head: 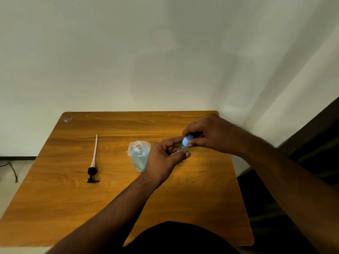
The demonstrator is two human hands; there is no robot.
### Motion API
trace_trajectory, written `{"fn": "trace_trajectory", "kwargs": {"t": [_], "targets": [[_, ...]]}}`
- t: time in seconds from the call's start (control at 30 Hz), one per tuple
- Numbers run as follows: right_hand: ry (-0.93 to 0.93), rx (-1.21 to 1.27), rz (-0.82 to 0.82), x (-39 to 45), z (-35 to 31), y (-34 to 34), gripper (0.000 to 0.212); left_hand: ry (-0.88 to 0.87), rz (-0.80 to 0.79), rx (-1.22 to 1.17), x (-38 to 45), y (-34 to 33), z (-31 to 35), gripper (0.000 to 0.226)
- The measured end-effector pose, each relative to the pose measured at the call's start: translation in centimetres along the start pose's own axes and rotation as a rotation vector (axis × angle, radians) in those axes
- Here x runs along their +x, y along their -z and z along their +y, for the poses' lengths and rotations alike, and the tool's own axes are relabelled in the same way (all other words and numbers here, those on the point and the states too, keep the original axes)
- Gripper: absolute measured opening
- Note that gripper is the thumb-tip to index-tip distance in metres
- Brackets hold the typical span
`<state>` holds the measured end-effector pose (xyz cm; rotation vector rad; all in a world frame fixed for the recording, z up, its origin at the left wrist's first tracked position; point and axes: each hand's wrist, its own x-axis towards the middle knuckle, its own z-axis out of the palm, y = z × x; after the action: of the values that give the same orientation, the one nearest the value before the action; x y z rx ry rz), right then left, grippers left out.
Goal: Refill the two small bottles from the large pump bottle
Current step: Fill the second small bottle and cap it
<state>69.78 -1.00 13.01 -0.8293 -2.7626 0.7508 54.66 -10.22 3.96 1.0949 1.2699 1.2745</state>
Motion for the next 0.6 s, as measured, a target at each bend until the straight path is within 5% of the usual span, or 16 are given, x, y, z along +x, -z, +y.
{"fn": "trace_trajectory", "kwargs": {"t": [0.37,0.5,0.6], "targets": [[0.096,-0.088,-0.156,0.6,-0.5,1.7,0.015,0.004,-0.163,0.032,0.9,1.5,1.2,0.042],[-0.083,-0.522,0.022,0.6,-0.8,1.3,0.065,-0.03,-0.113,0.042,0.9,0.8,1.1,0.032],[-0.091,-0.409,0.097,0.3,-0.4,2.0,0.07,-0.028,-0.105,0.019,1.1,0.7,1.0,0.037]]}}
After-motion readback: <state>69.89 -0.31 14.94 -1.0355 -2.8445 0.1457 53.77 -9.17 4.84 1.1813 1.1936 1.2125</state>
